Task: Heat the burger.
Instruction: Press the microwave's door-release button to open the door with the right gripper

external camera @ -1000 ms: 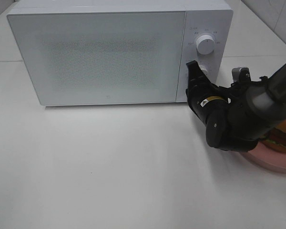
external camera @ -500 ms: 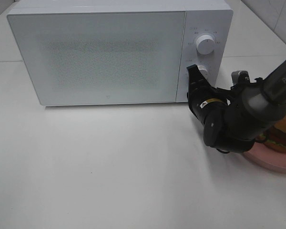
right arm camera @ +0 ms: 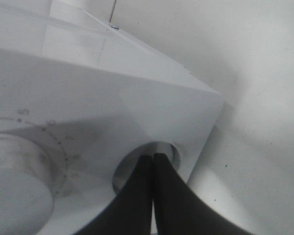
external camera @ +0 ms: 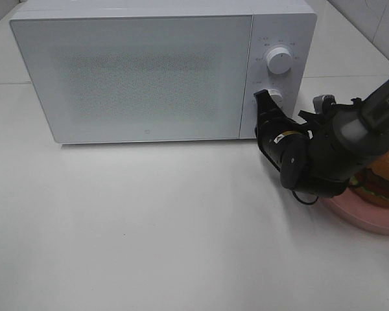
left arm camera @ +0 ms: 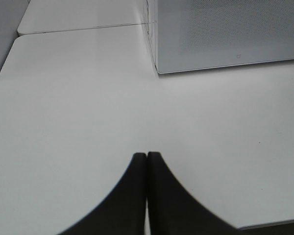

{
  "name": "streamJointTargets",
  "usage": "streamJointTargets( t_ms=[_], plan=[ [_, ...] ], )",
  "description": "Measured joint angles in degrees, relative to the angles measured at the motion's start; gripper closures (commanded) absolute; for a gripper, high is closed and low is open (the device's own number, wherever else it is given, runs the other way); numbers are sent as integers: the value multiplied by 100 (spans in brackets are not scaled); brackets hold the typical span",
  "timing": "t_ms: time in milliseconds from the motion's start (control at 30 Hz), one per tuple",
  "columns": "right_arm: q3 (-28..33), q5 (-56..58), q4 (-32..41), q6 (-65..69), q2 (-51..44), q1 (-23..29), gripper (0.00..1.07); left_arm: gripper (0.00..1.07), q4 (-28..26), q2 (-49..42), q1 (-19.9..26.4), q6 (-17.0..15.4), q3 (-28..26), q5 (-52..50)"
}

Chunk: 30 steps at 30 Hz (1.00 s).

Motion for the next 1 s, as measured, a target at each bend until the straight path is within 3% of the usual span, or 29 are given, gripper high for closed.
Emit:
streamJointTargets(
  t_ms=[1000],
  plan=[
    [-424, 550, 441, 57, 11, -6, 106, 106, 0, 0, 0, 0, 0, 0]
  ],
)
